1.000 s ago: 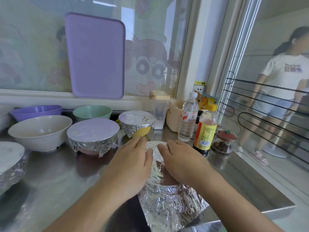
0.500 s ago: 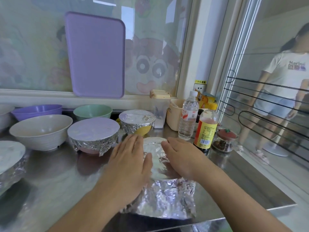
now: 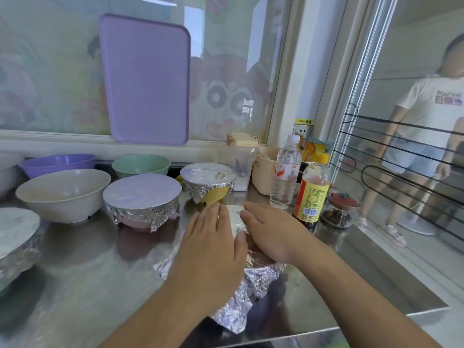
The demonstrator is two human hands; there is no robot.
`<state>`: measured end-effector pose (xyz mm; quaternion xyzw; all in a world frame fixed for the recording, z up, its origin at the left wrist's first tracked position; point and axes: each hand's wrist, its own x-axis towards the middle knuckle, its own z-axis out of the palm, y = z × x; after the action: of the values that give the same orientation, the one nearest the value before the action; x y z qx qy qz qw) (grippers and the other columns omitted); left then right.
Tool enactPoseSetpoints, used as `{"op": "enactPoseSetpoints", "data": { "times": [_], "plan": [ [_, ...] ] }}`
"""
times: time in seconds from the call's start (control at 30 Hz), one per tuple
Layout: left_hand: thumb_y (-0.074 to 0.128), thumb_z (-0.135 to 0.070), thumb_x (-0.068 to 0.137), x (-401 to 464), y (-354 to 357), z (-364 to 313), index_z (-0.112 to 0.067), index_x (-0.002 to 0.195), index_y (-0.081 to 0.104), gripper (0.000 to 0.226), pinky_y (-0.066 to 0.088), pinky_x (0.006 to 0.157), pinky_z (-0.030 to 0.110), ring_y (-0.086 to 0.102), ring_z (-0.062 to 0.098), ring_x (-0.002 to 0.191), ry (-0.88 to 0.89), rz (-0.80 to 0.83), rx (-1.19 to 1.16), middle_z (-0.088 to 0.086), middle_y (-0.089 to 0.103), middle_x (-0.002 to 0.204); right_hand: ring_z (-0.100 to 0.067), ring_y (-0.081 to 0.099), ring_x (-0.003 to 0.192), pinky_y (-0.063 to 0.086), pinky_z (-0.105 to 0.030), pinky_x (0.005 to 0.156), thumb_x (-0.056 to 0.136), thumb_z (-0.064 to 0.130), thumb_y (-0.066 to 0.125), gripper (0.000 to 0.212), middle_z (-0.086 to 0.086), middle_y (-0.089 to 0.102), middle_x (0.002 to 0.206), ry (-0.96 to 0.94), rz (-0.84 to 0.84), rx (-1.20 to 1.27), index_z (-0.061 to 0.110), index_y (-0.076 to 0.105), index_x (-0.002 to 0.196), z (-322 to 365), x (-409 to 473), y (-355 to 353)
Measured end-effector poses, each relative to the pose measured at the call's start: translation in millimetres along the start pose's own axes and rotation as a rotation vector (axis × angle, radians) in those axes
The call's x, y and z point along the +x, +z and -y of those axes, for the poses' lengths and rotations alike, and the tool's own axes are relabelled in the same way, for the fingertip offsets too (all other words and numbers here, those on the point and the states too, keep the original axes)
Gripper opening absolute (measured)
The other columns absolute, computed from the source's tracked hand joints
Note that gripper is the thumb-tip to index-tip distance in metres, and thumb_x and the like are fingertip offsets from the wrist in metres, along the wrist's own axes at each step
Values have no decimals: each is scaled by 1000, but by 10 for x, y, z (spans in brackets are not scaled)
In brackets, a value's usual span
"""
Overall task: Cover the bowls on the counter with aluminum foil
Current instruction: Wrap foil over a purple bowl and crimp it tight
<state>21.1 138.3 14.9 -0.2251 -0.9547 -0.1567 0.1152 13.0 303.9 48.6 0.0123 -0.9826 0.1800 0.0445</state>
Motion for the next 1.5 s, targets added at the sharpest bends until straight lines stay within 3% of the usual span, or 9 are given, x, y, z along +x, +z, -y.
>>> {"op": "enactPoseSetpoints", "data": {
  "times": [0.13, 0.3, 0.43, 0.57, 0.7, 0.83, 1.07, 1.27, 1.5],
  "plan": [
    [14, -54, 107, 39, -103, 281, -15, 166, 7, 71, 5, 131, 43, 2, 20, 161, -33, 99, -15, 3, 9, 173, -30, 59, 120, 49, -46, 97, 110, 58, 25, 53, -5, 64, 123, 98, -21, -120, 20, 59, 123, 17, -170, -46],
    [30, -44, 110, 86, -138, 198, -12, 155, 30, 55, 24, 123, 35, 31, 20, 146, -50, -13, -122, 2, 34, 157, -32, 65, 99, 52, -42, 77, 100, 67, 3, 76, -6, 66, 106, 132, -173, -321, 18, 62, 105, 59, -154, -43],
    [18, -48, 103, 129, -35, -7, -10, 152, 34, 64, 27, 118, 32, 36, 22, 142, -27, -67, -137, 4, 39, 152, -24, 50, 138, 45, -45, 107, 106, 53, 18, 58, 1, 55, 148, -45, -70, -51, 23, 56, 139, 25, 17, 74],
    [-3, -49, 94, 160, 80, 92, -2, 154, 34, 85, 17, 127, 40, 21, 33, 151, -37, 26, 3, 19, 28, 161, -23, 45, 145, 37, -44, 120, 113, 42, 30, 49, 0, 50, 157, -36, -8, 28, 20, 49, 152, -23, 13, 106],
    [28, -48, 109, 123, -17, 107, -5, 160, 24, 67, 17, 123, 35, 23, 28, 153, -86, 3, -174, 13, 28, 165, -11, 21, 157, 21, -27, 122, 113, 48, 33, 57, 11, 28, 170, -101, 22, -29, 30, 26, 166, -14, -51, 36],
    [22, -53, 110, 97, -39, 154, -8, 165, 15, 72, 11, 125, 30, 15, 22, 156, -35, 54, -158, 10, 19, 171, 8, 15, 149, 17, -13, 111, 107, 49, 54, 69, 27, 24, 162, -132, 100, 239, 41, 19, 165, -72, -209, -124],
    [18, -85, 84, 54, -55, 227, -16, 167, 12, 108, 12, 124, 27, 13, 8, 156, -27, 84, -369, -4, 16, 172, 7, -14, 156, 4, -33, 131, 76, 74, 78, 130, 26, -16, 171, -178, 278, 116, 37, -5, 168, -311, -254, -213],
    [12, -106, 72, 119, 41, 401, -26, 166, 15, 123, 25, 127, 43, 18, 8, 156, 14, 118, -332, -13, 20, 169, 7, -13, 155, 4, -35, 132, 75, 72, 81, 135, 27, -19, 170, -164, 330, 44, 40, -13, 166, -281, -258, -279],
    [16, -105, 67, 37, -74, 301, -19, 166, 5, 131, 15, 126, 30, 7, 2, 153, 95, 121, -229, -16, 8, 167, 26, -12, 130, 1, -21, 123, 83, 57, 82, 126, 47, -20, 141, -172, 380, -22, 51, -20, 156, -190, -307, -399]
  ]
}}
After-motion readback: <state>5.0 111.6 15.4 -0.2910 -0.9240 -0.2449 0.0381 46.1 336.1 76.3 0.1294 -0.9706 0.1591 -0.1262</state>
